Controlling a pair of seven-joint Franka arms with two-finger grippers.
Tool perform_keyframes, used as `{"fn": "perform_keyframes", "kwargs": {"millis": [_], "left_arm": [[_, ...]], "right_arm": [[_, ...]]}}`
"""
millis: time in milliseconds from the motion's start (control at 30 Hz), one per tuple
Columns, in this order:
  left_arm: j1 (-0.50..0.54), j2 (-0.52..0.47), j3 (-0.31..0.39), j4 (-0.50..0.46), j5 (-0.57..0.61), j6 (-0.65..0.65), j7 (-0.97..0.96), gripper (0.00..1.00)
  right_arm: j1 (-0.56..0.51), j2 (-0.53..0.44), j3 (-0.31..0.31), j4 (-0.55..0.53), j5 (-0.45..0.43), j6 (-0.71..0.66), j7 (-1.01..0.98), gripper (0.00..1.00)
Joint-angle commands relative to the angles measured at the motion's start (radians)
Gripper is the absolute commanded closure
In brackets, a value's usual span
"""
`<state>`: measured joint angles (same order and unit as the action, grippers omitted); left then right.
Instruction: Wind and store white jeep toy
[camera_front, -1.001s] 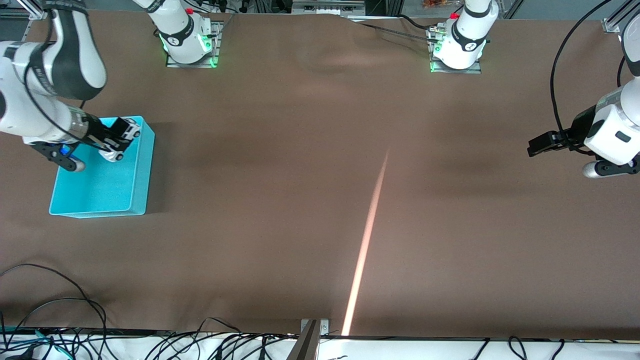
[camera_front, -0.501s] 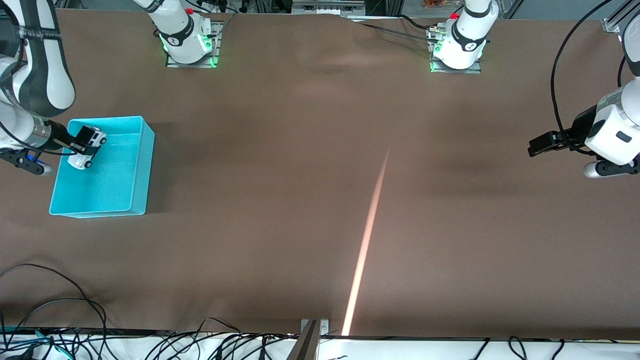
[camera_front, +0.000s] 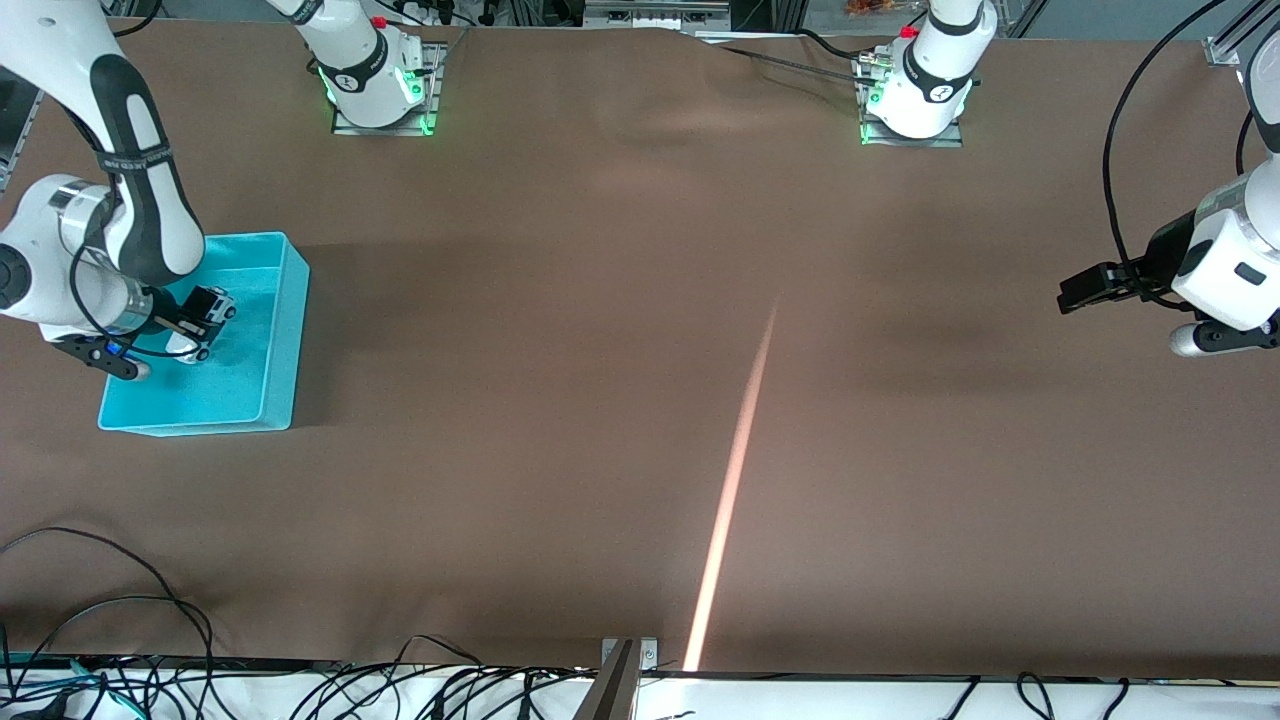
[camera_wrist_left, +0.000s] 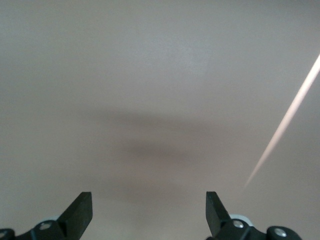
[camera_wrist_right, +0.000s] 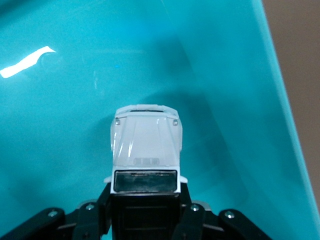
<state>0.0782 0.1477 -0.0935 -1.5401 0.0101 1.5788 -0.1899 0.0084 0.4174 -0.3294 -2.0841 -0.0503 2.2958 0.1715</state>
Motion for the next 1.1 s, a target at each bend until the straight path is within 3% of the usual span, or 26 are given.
{"fn": "perform_keyframes", "kwargs": {"millis": [0, 33, 100, 133, 234, 400, 934, 1068], "left_arm": [[0.003, -0.011, 0.001, 0.000, 0.005, -0.005, 0.010, 0.00], [0.003, -0.011, 0.001, 0.000, 0.005, -0.005, 0.010, 0.00], [0.003, -0.011, 0.001, 0.000, 0.005, -0.005, 0.010, 0.00], [0.003, -0.011, 0.001, 0.000, 0.004, -0.005, 0.009, 0.00], [0.003, -0.011, 0.001, 0.000, 0.004, -0.005, 0.009, 0.00], [0.006, -0.011, 0.001, 0.001, 0.004, -0.005, 0.009, 0.00], [0.011, -0.010, 0.001, 0.014, 0.004, -0.005, 0.009, 0.00], [0.012, -0.011, 0.001, 0.017, -0.002, -0.005, 0.009, 0.00]], "right_arm": [[-0.010, 0.024, 0.004, 0.004, -0.013, 0.019, -0.020, 1.00], [-0.010, 0.024, 0.004, 0.004, -0.013, 0.019, -0.018, 1.00], [-0.010, 0.023, 0.007, 0.002, -0.013, 0.016, -0.009, 0.83], [-0.010, 0.021, 0.009, 0.002, -0.011, 0.014, 0.000, 0.71], [-0.010, 0.023, 0.015, 0.001, -0.008, 0.019, 0.029, 0.22], [-0.010, -0.011, 0.033, -0.004, -0.010, -0.004, 0.052, 0.00], [-0.004, -0.219, 0.038, 0.010, -0.010, -0.209, 0.115, 0.00], [-0.001, -0.278, 0.067, 0.010, -0.010, -0.254, 0.152, 0.00]]}}
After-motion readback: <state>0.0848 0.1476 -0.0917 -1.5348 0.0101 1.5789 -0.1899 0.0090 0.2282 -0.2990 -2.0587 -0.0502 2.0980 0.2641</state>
